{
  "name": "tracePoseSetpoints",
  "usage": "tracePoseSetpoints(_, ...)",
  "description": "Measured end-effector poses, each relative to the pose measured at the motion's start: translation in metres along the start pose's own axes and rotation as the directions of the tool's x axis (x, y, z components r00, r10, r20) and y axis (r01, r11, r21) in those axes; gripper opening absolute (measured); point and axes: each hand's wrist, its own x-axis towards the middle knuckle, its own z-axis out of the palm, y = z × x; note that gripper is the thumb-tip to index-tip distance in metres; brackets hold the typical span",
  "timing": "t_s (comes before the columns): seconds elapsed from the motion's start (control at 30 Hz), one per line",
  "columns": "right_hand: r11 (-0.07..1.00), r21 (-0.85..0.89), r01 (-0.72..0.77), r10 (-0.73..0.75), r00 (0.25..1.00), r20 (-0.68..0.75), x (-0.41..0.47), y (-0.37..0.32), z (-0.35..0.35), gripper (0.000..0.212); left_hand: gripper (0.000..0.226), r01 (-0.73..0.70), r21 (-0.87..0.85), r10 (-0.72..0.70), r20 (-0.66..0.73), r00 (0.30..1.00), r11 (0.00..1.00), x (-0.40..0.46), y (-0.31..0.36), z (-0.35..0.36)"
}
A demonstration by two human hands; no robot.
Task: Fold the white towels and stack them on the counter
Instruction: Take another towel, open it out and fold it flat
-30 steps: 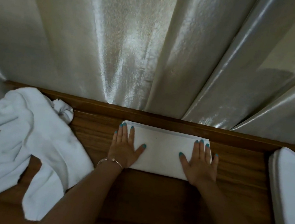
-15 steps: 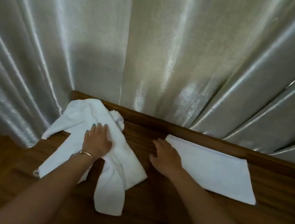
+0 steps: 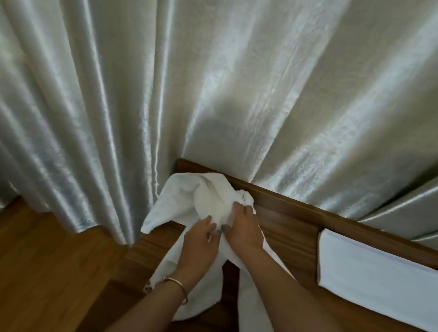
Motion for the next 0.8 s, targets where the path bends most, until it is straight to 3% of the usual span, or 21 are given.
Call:
tracePoseSetpoints(0.07, 0.995, 0.097, -0.032, 0.031, 0.999, 0.012, 0.006, 0.004, -0.001, 0.064, 0.031, 0.005, -0.033, -0.004, 0.021, 1.000, 0.999, -0.007, 0.005, -0.002)
tracePoseSetpoints(0.13, 0.978, 0.195, -0.077, 0.079, 0.997, -0.004, 0.011, 0.009, -0.007, 0.048, 0.032, -0.013, -0.032, 0.014, 0.028, 1.000, 0.999, -0.013, 0.006, -0.003)
tracePoseSetpoints(0.27, 0.997, 0.013, -0.080, 0.080, 0.997, 0.004, 0.007, 0.013, -0.032, 0.015, 0.024, -0.018, -0.016, 0.020, 0.168, 0.986, 1.000, -0.023, 0.015, -0.008)
tracePoseSetpoints(0.33, 0.999, 0.037, -0.023, 0.023, 1.000, -0.002, -0.003, 0.012, -0.049, 0.012, 0.027, -0.024, -0.008, 0.025, 0.209, 0.978, 1.000, -0.027, 0.019, -0.011)
tracePoseSetpoints(0.37, 0.998, 0.066, -0.004, 0.005, 1.000, -0.010, -0.009, 0.014, -0.057, 0.010, 0.032, -0.019, 0.002, 0.018, 0.206, 0.978, 1.000, -0.026, 0.023, -0.015)
tracePoseSetpoints(0.47, 0.995, 0.071, 0.073, -0.069, 0.996, -0.057, -0.038, 0.019, -0.090, 0.009, 0.019, 0.005, 0.049, -0.010, 0.100, 0.995, 0.999, -0.019, 0.049, -0.025)
tracePoseSetpoints(0.5, 0.992, 0.074, 0.103, -0.098, 0.993, -0.073, -0.048, 0.022, -0.100, 0.008, 0.030, -0.012, 0.066, 0.008, 0.062, 0.998, 0.998, -0.015, 0.060, -0.028)
tracePoseSetpoints(0.6, 0.974, 0.087, 0.208, -0.198, 0.974, -0.111, -0.079, 0.023, -0.132, 0.010, 0.054, -0.265, 0.133, 0.258, 0.068, 0.964, 0.955, -0.004, 0.095, -0.032)
tracePoseSetpoints(0.7, 0.962, 0.022, 0.273, -0.268, 0.953, -0.140, -0.102, 0.025, -0.166, 0.006, 0.036, -0.546, 0.161, 0.534, 0.115, 0.837, 0.822, -0.001, 0.138, -0.035)
tracePoseSetpoints(0.73, 0.959, 0.019, 0.282, -0.275, 0.948, -0.159, -0.110, 0.026, -0.181, 0.008, 0.026, -0.609, 0.154, 0.602, 0.095, 0.793, 0.778, -0.003, 0.151, -0.035)
tracePoseSetpoints(0.8, 0.952, 0.057, 0.302, -0.285, 0.937, -0.203, -0.128, 0.032, -0.213, 0.013, 0.031, -0.653, 0.131, 0.648, 0.086, 0.757, 0.746, -0.012, 0.176, -0.037)
